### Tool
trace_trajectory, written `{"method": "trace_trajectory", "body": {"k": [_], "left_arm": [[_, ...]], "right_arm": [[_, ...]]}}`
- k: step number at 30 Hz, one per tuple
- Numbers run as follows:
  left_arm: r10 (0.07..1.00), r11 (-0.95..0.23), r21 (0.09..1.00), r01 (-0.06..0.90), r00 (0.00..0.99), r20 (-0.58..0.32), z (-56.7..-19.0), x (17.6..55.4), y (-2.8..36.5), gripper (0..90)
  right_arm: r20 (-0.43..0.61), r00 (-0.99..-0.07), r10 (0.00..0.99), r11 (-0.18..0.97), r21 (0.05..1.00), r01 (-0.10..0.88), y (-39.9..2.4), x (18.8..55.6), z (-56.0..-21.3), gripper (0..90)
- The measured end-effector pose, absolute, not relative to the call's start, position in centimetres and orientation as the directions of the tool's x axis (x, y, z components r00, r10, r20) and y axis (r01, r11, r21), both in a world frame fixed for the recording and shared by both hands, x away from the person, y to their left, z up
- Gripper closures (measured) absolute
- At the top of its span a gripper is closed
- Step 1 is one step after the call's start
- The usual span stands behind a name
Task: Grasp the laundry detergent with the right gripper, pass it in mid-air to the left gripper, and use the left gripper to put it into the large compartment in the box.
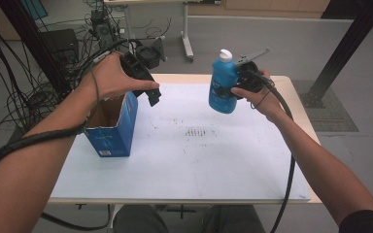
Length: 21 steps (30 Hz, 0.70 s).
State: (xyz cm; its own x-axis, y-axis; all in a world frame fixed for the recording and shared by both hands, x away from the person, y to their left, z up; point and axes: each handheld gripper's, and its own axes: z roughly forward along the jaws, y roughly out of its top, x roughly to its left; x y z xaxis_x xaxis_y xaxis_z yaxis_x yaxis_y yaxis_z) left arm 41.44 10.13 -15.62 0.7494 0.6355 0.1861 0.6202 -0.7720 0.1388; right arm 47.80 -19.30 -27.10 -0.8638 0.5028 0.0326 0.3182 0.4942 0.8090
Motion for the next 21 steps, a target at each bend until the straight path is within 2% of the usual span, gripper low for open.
{"method": "trace_trajectory", "body": {"k": [1, 9, 21], "left_arm": [[0.635, -0.772, 0.139, 0.620, 0.749, 0.186, -15.6, 41.4, 10.1, 5.4], [0.553, -0.833, 0.133, 0.537, 0.809, 0.196, -13.9, 41.5, 9.8, 5.4], [0.430, -0.902, 0.133, 0.411, 0.880, 0.200, -11.9, 39.8, 8.8, 5.4]], "right_arm": [[0.033, -0.864, 0.503, 0.494, 0.809, 0.318, -19.3, 47.8, -27.1, 43.7], [0.008, -0.951, 0.309, 0.592, 0.781, 0.199, -15.4, 46.2, -26.8, 43.7], [0.002, -0.995, 0.102, 0.616, 0.785, 0.065, -9.9, 44.4, -27.8, 43.7]]}}
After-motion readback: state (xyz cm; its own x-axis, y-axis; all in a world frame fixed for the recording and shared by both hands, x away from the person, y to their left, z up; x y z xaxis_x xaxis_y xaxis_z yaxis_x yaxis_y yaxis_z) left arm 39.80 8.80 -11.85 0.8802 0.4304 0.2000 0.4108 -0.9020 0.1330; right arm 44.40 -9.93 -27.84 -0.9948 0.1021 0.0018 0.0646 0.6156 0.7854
